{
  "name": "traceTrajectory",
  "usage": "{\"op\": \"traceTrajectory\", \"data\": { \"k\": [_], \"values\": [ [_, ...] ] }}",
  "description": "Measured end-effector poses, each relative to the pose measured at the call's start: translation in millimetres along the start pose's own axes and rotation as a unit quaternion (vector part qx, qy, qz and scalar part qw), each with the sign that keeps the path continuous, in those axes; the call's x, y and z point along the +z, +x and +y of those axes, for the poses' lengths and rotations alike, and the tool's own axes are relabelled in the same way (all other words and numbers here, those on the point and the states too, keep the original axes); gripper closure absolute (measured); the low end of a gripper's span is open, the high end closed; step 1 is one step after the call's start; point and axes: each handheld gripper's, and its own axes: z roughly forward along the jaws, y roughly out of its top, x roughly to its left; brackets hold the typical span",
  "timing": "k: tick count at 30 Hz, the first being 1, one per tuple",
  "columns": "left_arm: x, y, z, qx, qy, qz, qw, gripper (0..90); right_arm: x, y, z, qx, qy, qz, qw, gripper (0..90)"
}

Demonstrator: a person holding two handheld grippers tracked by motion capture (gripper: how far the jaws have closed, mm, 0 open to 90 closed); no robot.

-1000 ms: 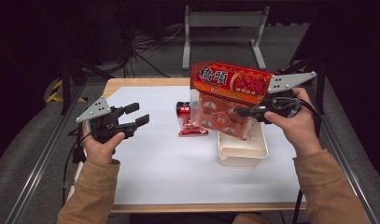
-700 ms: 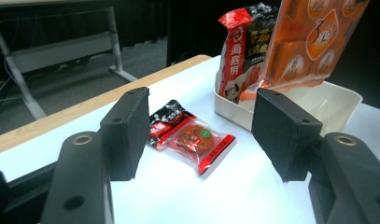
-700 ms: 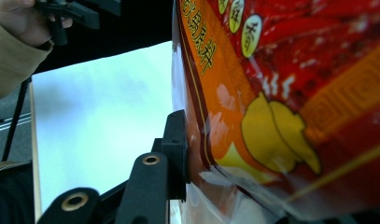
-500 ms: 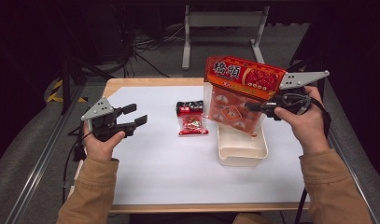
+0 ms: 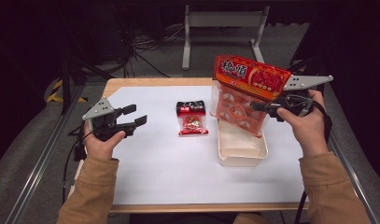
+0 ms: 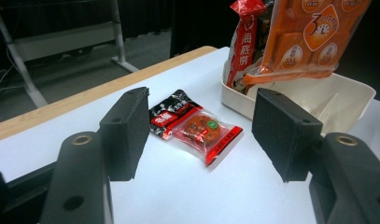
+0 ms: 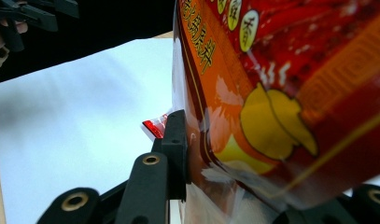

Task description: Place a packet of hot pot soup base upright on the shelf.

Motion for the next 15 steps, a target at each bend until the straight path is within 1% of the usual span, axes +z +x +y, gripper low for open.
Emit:
{"op": "traceTrajectory", "data": {
  "k": [8,11,15],
  "values": [
    [2.4,0.6,-1.5,-0.001,0.006,-0.001,1.0000,37.7,0.3,-1.1,-13.2,0.012,0.002,-0.016,0.9998,70.5],
    [2.7,0.9,-1.7,-0.001,0.006,-0.001,1.0000,37.7,0.7,-0.6,-17.2,0.019,0.003,-0.015,0.9997,70.5],
    [2.9,1.4,-2.0,0.000,0.007,-0.001,1.0000,37.7,4.7,1.2,-23.1,0.025,0.014,-0.024,0.9993,70.5]
  ]
}}
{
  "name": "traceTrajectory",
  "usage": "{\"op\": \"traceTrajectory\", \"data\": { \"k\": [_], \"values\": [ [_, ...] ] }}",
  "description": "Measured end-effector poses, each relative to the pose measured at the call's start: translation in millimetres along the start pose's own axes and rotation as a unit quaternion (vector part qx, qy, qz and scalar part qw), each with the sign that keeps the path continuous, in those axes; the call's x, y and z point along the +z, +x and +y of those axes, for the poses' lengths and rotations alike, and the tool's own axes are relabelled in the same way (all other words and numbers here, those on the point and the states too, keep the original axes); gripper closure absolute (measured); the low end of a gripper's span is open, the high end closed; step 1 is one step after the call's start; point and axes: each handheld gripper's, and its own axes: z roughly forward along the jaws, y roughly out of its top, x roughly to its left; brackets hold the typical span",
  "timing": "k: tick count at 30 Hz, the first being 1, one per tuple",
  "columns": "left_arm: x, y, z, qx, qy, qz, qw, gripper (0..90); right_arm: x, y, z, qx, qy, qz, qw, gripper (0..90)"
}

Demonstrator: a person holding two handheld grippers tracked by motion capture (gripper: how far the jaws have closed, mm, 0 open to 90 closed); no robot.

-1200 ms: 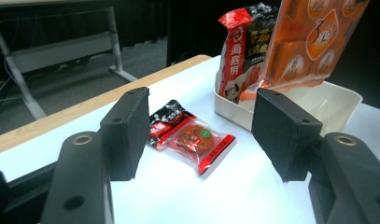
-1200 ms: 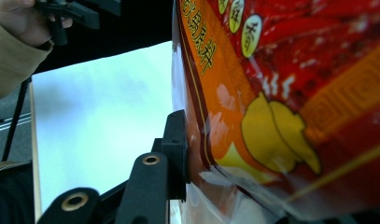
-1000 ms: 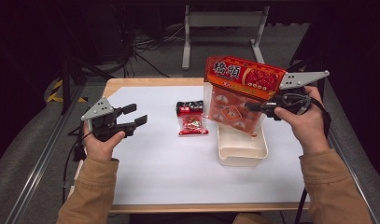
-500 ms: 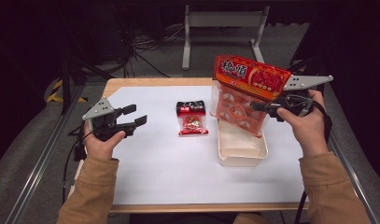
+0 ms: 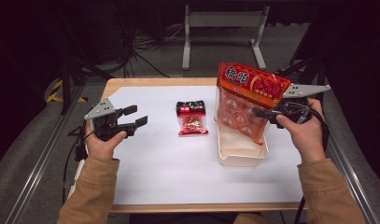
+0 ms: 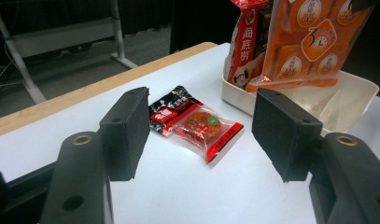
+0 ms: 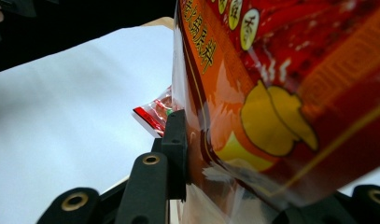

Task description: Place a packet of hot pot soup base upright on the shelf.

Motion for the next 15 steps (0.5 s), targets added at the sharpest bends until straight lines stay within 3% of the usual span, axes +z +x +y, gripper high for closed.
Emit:
{"op": "traceTrajectory", "data": {
  "k": [15],
  "values": [
    [4.1,0.4,-2.3,-0.003,0.007,-0.003,1.0000,37.7,16.0,3.1,-13.6,0.013,0.026,-0.023,0.9993,70.4]
  ]
}}
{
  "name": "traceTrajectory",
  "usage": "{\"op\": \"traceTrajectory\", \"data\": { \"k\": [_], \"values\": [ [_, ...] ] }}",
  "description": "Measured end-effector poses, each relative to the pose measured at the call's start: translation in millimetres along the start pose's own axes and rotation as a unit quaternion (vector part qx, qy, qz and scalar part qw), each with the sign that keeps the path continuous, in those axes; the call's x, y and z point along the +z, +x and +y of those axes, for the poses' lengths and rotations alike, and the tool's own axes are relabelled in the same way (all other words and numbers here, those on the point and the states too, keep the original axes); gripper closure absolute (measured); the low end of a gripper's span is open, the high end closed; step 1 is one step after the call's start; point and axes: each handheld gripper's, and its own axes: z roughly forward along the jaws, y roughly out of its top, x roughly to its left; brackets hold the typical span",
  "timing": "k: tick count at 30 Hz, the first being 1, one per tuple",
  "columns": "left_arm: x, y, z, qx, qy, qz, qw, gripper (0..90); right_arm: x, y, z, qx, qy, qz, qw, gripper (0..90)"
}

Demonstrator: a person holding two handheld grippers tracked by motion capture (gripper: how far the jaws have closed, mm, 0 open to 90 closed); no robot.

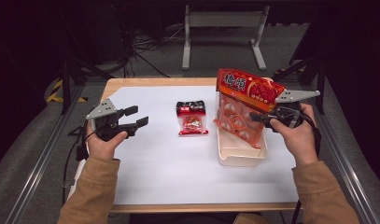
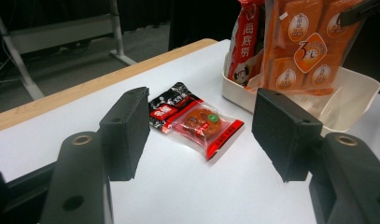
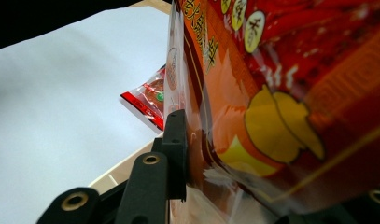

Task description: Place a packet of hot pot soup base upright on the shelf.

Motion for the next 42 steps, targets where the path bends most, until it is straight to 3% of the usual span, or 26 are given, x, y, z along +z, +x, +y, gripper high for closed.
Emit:
{"op": "traceTrajectory", "data": {
  "k": [7,18,27,33,36,39,42],
  "values": [
    [4.2,-1.2,-1.1,0.002,0.006,-0.002,1.0000,37.7,5.7,2.6,-7.1,0.019,0.017,-0.039,0.9989,70.2],
    [5.7,-2.7,-0.6,0.003,0.007,-0.004,1.0000,37.6,11.2,7.1,-12.8,-0.002,0.029,-0.047,0.9985,70.2],
    [8.8,-4.1,0.2,0.003,0.006,-0.007,0.9999,37.7,25.9,18.7,-23.4,-0.026,0.058,-0.049,0.9968,70.4],
    [10.4,-3.6,0.2,0.007,0.006,-0.008,0.9999,37.7,22.4,11.3,-32.9,-0.004,0.047,-0.025,0.9986,70.3],
    [14.4,-3.1,-0.9,0.004,0.009,-0.013,0.9999,37.7,20.6,-0.2,-42.7,0.021,0.033,-0.006,0.9992,70.0],
    [20.7,-2.2,-2.1,0.000,0.018,-0.017,0.9997,37.3,19.3,-4.4,-47.3,0.024,0.024,-0.001,0.9994,69.4],
    [30.5,-1.9,-4.1,0.003,0.028,-0.025,0.9993,36.7,17.8,-5.5,-48.2,0.013,0.018,-0.010,0.9997,66.2]
  ]
}}
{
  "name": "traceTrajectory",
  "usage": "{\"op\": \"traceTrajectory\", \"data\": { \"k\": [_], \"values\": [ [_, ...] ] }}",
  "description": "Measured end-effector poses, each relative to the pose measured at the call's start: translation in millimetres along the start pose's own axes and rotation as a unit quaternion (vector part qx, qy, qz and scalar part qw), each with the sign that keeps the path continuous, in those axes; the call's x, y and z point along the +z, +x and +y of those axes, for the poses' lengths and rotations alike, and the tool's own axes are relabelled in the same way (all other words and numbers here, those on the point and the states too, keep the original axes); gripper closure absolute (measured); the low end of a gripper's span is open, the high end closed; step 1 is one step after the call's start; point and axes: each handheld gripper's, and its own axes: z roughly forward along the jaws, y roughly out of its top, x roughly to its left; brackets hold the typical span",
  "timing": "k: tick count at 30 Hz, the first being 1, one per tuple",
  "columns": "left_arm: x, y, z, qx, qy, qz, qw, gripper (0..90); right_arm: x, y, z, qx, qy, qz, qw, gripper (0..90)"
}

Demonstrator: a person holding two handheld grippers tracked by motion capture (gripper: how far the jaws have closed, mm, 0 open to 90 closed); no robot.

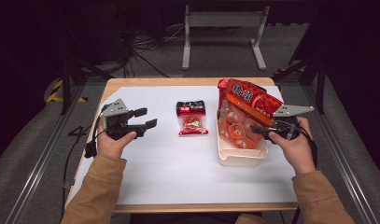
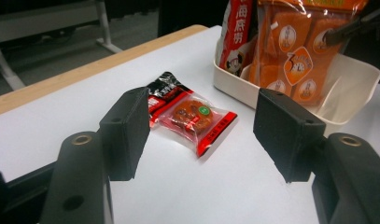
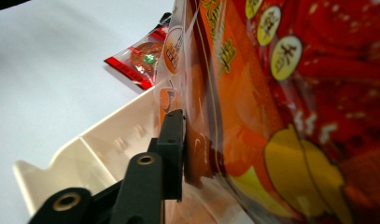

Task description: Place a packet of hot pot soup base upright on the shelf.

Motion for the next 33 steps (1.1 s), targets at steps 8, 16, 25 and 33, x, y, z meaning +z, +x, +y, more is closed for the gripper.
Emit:
{"op": "traceTrajectory", "data": {
  "k": [8,16,25,33],
  "values": [
    [15.6,-1.6,0.8,0.006,0.002,-0.002,1.0000,34.1,-23.4,-2.4,-0.8,0.022,-0.051,-0.009,0.9984,42.5],
    [25.6,0.8,2.8,0.004,0.006,-0.004,1.0000,34.3,-47.6,-8.5,-11.7,0.036,-0.081,-0.029,0.9956,34.9],
    [45.5,8.8,3.4,-0.020,0.005,-0.003,0.9998,34.7,-62.2,-10.2,-20.7,0.039,-0.102,-0.042,0.9931,33.4],
    [69.4,12.6,-3.0,-0.028,0.019,-0.012,0.9993,34.9,-61.1,-12.9,-23.5,0.042,-0.105,-0.045,0.9925,33.4]
  ]
}}
